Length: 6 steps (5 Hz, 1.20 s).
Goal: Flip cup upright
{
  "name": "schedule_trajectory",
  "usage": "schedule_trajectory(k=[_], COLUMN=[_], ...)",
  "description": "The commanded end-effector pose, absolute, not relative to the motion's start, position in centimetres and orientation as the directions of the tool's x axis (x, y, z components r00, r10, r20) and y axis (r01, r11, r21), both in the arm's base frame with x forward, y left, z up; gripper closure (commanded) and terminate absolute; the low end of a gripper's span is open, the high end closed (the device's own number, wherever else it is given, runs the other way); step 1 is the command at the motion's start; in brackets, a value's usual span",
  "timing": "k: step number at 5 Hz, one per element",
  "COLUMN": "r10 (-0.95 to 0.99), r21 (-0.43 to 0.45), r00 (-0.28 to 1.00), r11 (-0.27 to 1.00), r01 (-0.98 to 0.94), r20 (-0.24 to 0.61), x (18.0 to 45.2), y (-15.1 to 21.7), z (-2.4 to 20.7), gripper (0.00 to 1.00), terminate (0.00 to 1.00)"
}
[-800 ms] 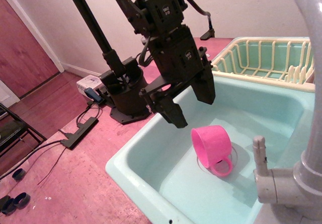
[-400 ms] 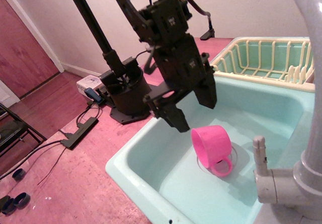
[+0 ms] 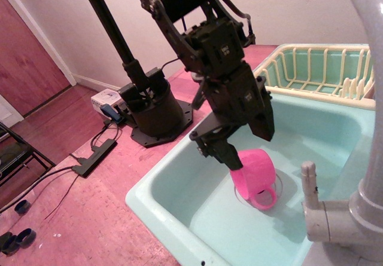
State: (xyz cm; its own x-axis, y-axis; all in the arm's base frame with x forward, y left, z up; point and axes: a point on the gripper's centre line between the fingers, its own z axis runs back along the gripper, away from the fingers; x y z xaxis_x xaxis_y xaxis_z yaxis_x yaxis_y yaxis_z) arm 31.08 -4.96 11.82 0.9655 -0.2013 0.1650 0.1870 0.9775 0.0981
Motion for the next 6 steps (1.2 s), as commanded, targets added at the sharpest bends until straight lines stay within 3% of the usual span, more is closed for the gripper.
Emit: schedule_trajectory(k=[1, 3, 4, 6], r10=[-0.23, -0.273, -0.273, -0.196], r21=[0.079, 0.045, 0.048, 0.027], r00=[0.956, 0.95, 0.949, 0.961], r11=[0.973, 0.962, 0.962, 0.981], r01=[0.219, 0.27, 0.268, 0.194], r20=[0.182, 0.149, 0.158, 0.196], x=[31.3, 30.8, 30.8, 31.0], y=[-5.4, -6.1, -6.1, -6.1], z=[11.2, 9.8, 9.7, 10.3], gripper=[0.0, 0.0, 1.0, 1.0], terminate=[0.0, 0.0, 0.0, 0.0])
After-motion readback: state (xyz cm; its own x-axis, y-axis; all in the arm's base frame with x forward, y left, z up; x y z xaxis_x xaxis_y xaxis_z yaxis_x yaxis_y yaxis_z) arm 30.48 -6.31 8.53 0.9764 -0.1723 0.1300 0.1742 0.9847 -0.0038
